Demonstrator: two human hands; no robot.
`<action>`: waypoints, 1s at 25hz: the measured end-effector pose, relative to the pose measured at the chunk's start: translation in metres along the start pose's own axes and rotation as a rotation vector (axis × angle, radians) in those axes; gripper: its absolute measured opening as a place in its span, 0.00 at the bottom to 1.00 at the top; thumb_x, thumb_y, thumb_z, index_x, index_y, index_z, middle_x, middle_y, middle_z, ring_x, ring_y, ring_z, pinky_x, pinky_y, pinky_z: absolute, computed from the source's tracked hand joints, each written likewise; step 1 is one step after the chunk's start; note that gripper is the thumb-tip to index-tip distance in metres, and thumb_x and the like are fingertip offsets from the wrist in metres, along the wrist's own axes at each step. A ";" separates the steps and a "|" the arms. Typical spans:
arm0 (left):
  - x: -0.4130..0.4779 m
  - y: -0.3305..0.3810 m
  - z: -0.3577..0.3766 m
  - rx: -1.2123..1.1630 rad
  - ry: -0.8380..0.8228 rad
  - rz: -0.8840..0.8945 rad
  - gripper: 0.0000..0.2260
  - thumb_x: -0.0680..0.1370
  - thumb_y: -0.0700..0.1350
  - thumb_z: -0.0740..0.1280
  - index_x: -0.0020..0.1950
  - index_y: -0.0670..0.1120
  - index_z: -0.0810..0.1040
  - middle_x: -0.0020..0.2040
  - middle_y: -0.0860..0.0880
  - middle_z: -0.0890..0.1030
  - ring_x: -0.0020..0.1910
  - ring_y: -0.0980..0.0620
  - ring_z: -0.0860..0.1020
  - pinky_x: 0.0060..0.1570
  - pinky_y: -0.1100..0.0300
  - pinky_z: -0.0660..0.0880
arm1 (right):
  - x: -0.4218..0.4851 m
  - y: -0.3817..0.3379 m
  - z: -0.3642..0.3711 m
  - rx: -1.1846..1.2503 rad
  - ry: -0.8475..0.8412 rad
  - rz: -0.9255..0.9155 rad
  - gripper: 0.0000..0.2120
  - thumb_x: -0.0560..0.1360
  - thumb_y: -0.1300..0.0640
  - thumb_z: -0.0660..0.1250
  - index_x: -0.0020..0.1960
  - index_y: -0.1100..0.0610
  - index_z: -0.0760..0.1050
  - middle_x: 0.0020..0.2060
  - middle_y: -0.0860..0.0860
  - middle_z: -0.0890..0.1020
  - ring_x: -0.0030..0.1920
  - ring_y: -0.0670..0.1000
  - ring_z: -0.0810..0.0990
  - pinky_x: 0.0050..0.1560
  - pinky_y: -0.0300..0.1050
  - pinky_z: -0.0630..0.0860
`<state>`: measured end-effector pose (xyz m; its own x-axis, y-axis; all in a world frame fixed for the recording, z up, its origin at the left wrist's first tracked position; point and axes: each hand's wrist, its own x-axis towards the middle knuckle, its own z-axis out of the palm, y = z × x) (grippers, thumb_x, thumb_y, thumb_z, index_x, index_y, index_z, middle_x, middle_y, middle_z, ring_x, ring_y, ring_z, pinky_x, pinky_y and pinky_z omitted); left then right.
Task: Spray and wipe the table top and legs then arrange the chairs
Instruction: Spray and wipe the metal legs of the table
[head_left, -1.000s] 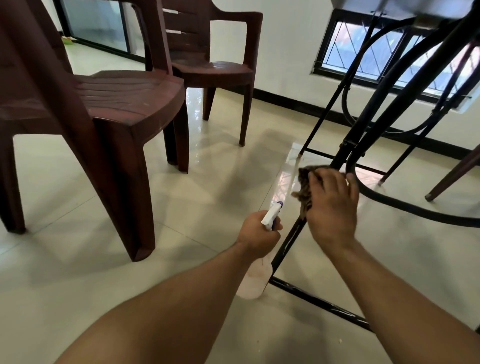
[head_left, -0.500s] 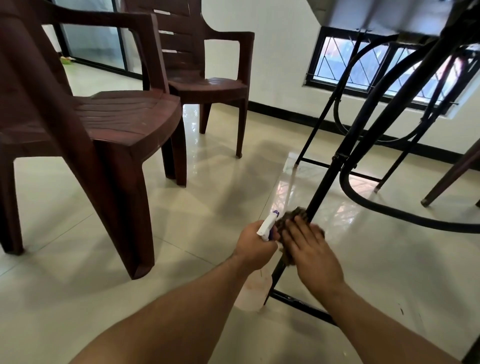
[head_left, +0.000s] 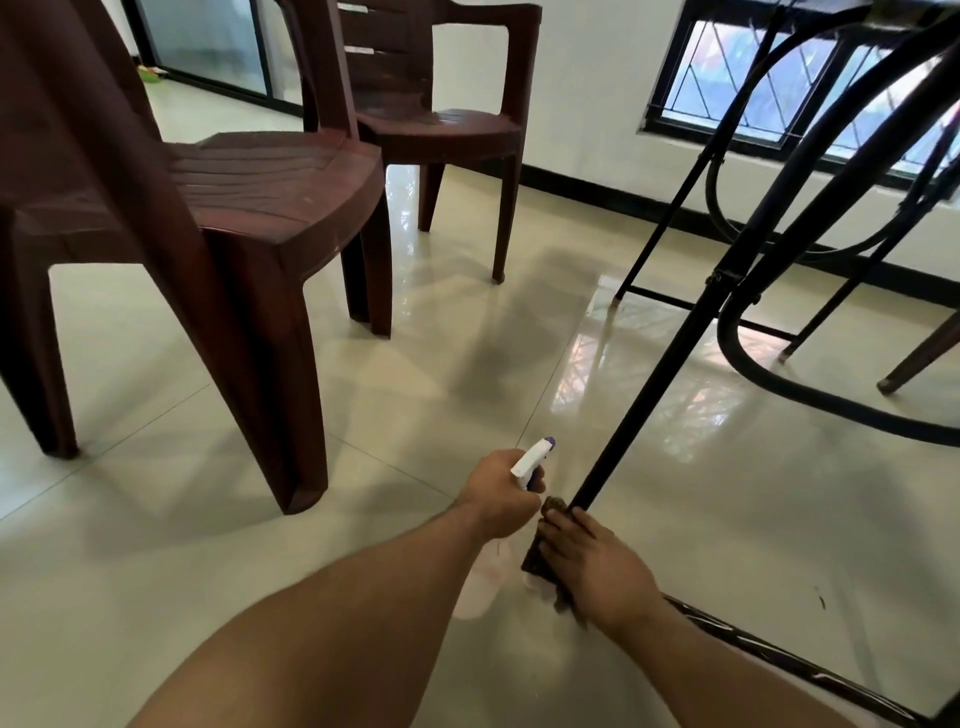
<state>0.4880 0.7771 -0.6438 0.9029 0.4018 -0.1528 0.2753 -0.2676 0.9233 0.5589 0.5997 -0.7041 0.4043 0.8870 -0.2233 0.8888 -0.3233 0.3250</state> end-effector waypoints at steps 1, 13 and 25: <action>-0.001 -0.002 0.001 -0.012 -0.010 -0.006 0.07 0.70 0.33 0.66 0.42 0.44 0.77 0.43 0.45 0.82 0.44 0.46 0.80 0.45 0.58 0.76 | 0.000 -0.002 0.002 0.020 -0.037 0.021 0.34 0.59 0.49 0.81 0.63 0.58 0.82 0.64 0.54 0.81 0.68 0.55 0.76 0.78 0.51 0.41; 0.010 -0.004 0.000 -0.124 0.023 -0.089 0.11 0.73 0.31 0.66 0.40 0.48 0.76 0.44 0.47 0.82 0.50 0.43 0.83 0.47 0.56 0.78 | 0.036 -0.041 0.003 -0.174 -0.075 -0.009 0.29 0.82 0.43 0.57 0.76 0.59 0.64 0.72 0.56 0.71 0.76 0.57 0.62 0.79 0.56 0.36; 0.019 -0.015 -0.010 -0.175 0.051 -0.162 0.11 0.73 0.30 0.64 0.40 0.47 0.76 0.43 0.46 0.82 0.44 0.48 0.79 0.41 0.62 0.74 | 0.033 -0.048 0.002 -0.088 -0.102 0.092 0.32 0.81 0.48 0.59 0.79 0.63 0.56 0.76 0.59 0.64 0.79 0.60 0.54 0.77 0.56 0.35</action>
<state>0.4975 0.7973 -0.6569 0.8324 0.4723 -0.2900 0.3497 -0.0418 0.9359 0.5301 0.6437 -0.7289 0.5069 0.8155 -0.2794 0.8264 -0.3675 0.4267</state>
